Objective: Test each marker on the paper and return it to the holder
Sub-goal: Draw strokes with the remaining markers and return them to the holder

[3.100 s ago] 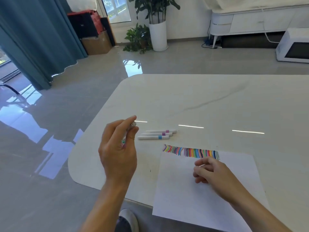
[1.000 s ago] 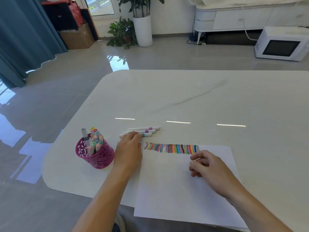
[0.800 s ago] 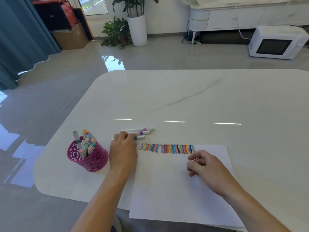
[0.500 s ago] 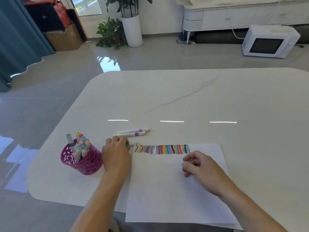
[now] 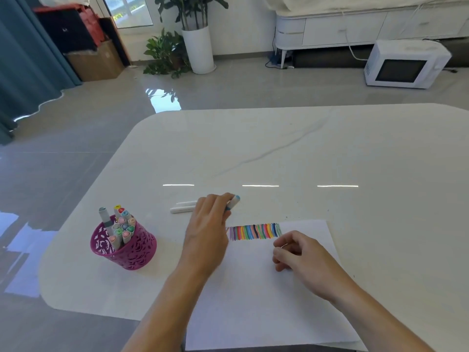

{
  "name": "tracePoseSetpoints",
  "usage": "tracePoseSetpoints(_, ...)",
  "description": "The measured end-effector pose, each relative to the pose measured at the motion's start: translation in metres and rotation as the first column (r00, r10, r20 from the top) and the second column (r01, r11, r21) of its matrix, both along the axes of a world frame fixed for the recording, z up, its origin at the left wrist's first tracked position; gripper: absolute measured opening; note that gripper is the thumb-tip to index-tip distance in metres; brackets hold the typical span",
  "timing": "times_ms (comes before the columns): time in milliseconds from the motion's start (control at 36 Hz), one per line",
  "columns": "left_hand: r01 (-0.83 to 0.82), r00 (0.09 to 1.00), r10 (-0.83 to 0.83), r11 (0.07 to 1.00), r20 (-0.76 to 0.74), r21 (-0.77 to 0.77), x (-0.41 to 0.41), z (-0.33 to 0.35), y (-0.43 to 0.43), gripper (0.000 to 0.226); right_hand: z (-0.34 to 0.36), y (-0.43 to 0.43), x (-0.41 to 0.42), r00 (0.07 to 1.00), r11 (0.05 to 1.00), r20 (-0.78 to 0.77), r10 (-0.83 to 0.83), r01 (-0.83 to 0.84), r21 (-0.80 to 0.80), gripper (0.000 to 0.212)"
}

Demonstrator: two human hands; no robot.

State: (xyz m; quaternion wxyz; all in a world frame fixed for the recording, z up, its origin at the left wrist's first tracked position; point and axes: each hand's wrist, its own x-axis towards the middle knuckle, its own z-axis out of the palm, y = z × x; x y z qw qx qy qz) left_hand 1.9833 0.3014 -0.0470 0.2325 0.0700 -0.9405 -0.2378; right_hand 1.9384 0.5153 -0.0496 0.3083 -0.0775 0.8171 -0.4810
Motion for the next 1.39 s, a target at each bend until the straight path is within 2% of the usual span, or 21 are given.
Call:
tracePoseSetpoints(194,0.156,0.987,-0.16,0.963,-0.002,0.219,0.005,0.012,0.028,0.063,0.002,0.0,-0.003,0.995,0.996,-0.082,-0.051,0.044,-0.083,0.005)
tracePoseSetpoints(306,0.169,0.985,-0.165,0.918,-0.043,0.358,0.008,0.018,0.039,0.056,0.003,0.0,-0.003,0.98,0.991,-0.19,-0.05,0.026,-0.129,0.01)
tracePoseSetpoints(389,0.145,0.988,-0.153,0.848,-0.027,0.51,0.009,0.014,0.047,0.044,0.003,0.001,-0.001,0.96,0.994,-0.28,0.014,-0.043,-0.096,0.015)
tracePoseSetpoints(472,0.105,0.991,-0.137,0.808,0.011,0.58,0.01,0.01,0.055,0.033,0.004,0.002,0.0,0.938,0.994,-0.336,0.081,-0.099,-0.037,0.016)
tracePoseSetpoints(583,0.078,0.985,-0.146,0.858,0.095,0.508,0.011,0.007,0.059,0.024,0.004,0.004,-0.001,0.905,0.985,-0.389,0.172,-0.161,0.061,0.017)
tracePoseSetpoints(694,0.11,0.963,-0.177,0.947,0.205,0.301,0.012,0.002,0.056,0.011,0.003,0.012,-0.007,0.817,0.925,-0.462,0.344,-0.211,0.316,0.022)
tracePoseSetpoints(833,0.223,0.912,-0.256,0.965,0.321,0.136,0.014,-0.005,0.058,0.022,0.001,0.018,-0.009,0.759,0.848,-0.452,0.469,-0.242,0.472,0.027)
tracePoseSetpoints(944,0.273,0.887,-0.289,0.957,0.359,0.096,0.014,-0.006,0.058,0.024,-0.001,0.018,-0.008,0.747,0.83,-0.449,0.49,-0.242,0.502,0.03)
tracePoseSetpoints(1194,0.267,0.908,-0.297,0.954,0.297,0.138,0.012,0.001,0.058,0.021,-0.008,0.02,-0.011,0.721,0.821,-0.483,0.497,-0.209,0.532,0.046)
tracePoseSetpoints(1389,0.274,0.916,-0.298,0.954,0.268,0.126,0.013,-0.001,0.055,0.023,-0.005,0.02,-0.012,0.753,0.843,-0.471,0.459,-0.202,0.499,0.05)
